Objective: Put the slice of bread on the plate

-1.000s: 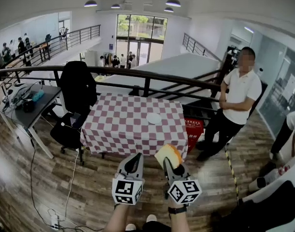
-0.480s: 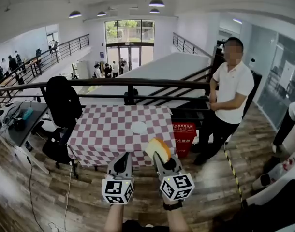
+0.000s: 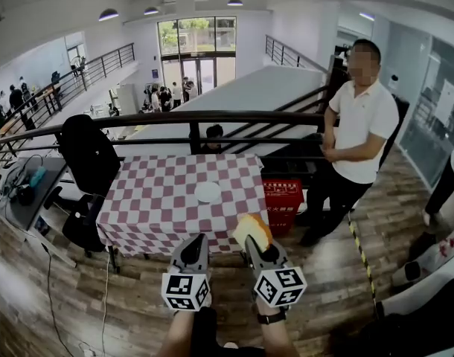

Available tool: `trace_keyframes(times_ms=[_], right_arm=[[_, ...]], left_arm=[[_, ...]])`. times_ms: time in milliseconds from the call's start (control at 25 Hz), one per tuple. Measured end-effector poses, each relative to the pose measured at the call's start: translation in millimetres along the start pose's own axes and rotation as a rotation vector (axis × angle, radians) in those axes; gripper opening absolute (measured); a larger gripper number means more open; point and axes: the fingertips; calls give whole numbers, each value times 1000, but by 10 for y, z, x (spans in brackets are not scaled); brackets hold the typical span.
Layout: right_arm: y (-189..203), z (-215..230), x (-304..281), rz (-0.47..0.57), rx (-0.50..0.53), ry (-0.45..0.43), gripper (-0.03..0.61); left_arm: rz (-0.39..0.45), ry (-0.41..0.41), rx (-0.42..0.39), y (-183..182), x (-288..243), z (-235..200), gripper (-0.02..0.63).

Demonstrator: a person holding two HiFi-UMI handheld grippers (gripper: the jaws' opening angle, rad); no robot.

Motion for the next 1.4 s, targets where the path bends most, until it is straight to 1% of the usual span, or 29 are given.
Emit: trace_keyframes(times_ms=[160,240,320,480,600,680,760,800,840,920,1000,1080,1160,1400], right_arm=[[33,358,-175,-9,-34,84,98],[31,497,-321,-21,-47,104,98],[8,560,-553,-35,-48,111,98],[-6,670,-1076,-79,-53,130,98],[8,715,-1445,-107,-37,130,98],[15,737,-1730,-126,-28,130,98],[97,777,-2044,-159,-32,133,98],[158,781,-2208,-176,-41,128,98],[215,759,-2369,-185,-53,116,98],[271,645,-2668,-182,-73,70,98],[238,497,-2941,-161,-57,25,98],[187,409,-3158,-142,-22,4,98],[214,408,-3305,-150,-4,4,98],[555,549,-3583,-255,-2,29,98]], left_arm=[[-7,33,-3,97,-327,-57,18],[2,36,-13,99,-522,-122,18],[8,40,-12,70,-744,-256,18],[-16,80,-26,88,-1228,-474,18],[-25,84,-23,117,-1538,-681,18],[-54,102,-20,161,-1748,-829,18],[-102,131,-15,266,-1945,-966,18],[-112,128,-15,303,-2023,-1065,18],[-101,106,-13,307,-2083,-1196,18],[-35,41,17,246,-2179,-1518,18],[19,-4,45,160,-2298,-1827,18],[38,-19,25,103,-2426,-2027,18],[35,-24,-4,143,-2516,-2142,18],[-43,-30,-1,514,-2614,-2338,18]])
Point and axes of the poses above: the fingertips, and each gripper's own axes: x backward along the fingers, z to its right, y out of its underside, and after that the axes turned 7 degrees about -x, right-handed
